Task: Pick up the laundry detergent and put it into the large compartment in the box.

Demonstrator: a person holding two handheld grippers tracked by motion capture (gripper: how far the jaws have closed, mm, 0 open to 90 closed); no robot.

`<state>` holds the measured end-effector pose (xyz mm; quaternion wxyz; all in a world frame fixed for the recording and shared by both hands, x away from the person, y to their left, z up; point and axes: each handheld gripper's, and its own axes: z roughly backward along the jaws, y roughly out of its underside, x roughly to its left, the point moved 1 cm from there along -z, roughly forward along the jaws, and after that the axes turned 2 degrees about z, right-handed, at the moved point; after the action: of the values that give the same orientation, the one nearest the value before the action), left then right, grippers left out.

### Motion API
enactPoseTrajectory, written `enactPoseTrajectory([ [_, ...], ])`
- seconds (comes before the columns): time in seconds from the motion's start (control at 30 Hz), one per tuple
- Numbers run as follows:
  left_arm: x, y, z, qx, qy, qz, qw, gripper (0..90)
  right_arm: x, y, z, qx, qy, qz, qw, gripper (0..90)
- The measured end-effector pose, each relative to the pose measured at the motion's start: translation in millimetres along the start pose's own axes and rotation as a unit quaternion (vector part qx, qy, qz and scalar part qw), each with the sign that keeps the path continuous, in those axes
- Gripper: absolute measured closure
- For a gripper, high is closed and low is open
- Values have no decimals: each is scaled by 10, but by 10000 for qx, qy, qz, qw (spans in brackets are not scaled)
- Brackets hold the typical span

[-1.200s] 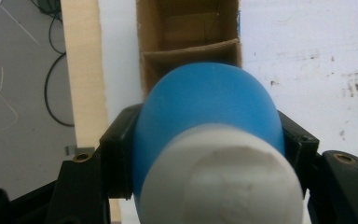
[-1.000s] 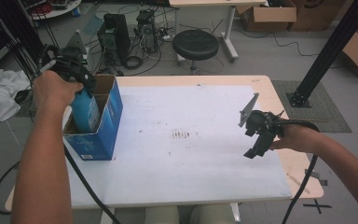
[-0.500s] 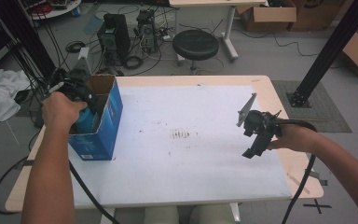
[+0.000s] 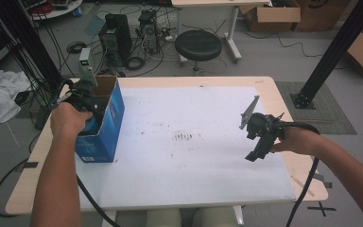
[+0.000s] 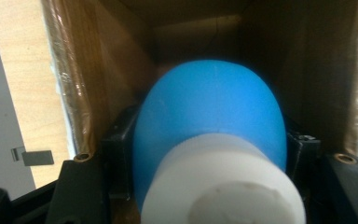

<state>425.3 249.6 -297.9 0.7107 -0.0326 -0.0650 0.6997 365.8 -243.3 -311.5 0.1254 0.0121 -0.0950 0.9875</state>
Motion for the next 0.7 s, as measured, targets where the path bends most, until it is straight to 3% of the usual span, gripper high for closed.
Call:
enactPoseTrajectory([
  [0.33, 19, -6, -10, -3, 102, 19, 9999, 373, 4, -37, -16, 9, -19, 19, 10000, 172],
  [0.6, 52, 5, 11, -6, 228, 188, 9996, 341, 14, -44, -24, 1, -30, 9, 10000, 172],
  [0.7, 66, 7, 67, -120, 280, 241, 9992, 329, 16, -45, -18, -24, -24, 22, 10000, 172],
])
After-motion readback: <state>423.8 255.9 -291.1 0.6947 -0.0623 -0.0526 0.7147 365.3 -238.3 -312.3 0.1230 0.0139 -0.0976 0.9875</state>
